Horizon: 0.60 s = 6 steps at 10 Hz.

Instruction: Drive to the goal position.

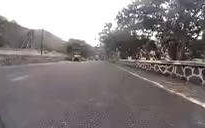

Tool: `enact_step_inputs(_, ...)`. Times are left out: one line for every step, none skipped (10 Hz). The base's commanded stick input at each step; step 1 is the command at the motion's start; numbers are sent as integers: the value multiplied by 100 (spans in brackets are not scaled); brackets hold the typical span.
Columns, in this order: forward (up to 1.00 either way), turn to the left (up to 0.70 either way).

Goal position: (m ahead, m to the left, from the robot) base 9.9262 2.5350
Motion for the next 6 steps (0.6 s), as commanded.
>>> enact_step_inputs(70,27)
enact_step_inputs(70,27)
enact_step_inputs(70,0)
enact_step_inputs(70,0)
enact_step_inputs(70,0)
enact_step_inputs(70,0)
